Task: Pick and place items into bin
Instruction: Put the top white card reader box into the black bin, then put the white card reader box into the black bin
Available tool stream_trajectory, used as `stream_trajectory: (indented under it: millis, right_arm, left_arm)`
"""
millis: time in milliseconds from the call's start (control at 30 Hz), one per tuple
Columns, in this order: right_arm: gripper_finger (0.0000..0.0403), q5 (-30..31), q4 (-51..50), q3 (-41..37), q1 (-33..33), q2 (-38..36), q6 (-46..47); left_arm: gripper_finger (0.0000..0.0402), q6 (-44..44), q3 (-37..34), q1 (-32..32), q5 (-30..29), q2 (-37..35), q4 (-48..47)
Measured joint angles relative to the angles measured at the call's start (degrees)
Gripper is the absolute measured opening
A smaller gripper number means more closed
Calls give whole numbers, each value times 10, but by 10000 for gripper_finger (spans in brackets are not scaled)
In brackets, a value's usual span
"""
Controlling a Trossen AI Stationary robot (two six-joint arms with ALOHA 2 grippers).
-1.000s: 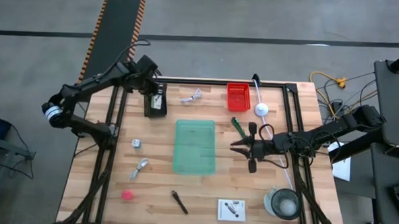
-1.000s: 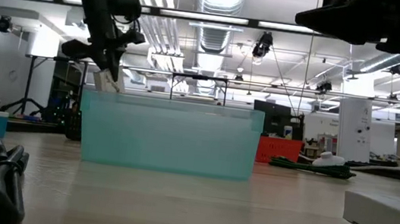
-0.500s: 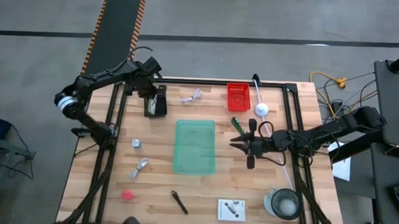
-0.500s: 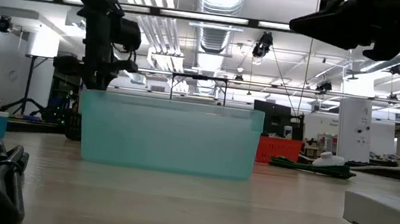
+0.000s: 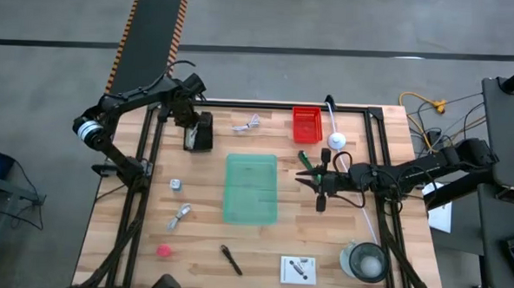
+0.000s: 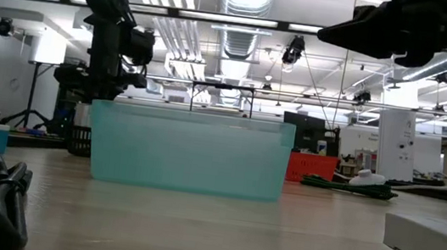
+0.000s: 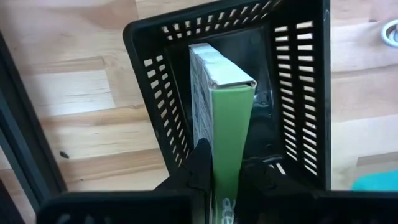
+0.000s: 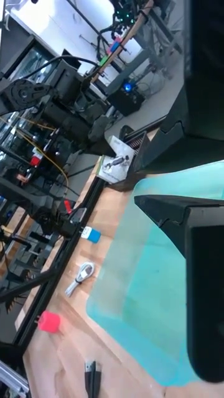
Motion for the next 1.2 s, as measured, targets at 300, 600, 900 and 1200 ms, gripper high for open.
stream_trajectory:
  millis: [300, 600, 900, 1200]
  right_arm:
    - [54, 0, 0, 0, 0, 0, 2]
    - [54, 0, 0, 0, 0, 0, 2]
    - [54, 0, 0, 0, 0, 0, 2]
    - [54, -1, -1, 0, 0, 0, 3]
  left_arm:
    - [53, 4, 2, 4, 0, 0, -5]
    - [158, 19, 5, 5, 1, -1, -7]
    - [189, 84, 45, 7, 4, -34, -27]
    - [189, 89, 73, -13, 6, -108, -48]
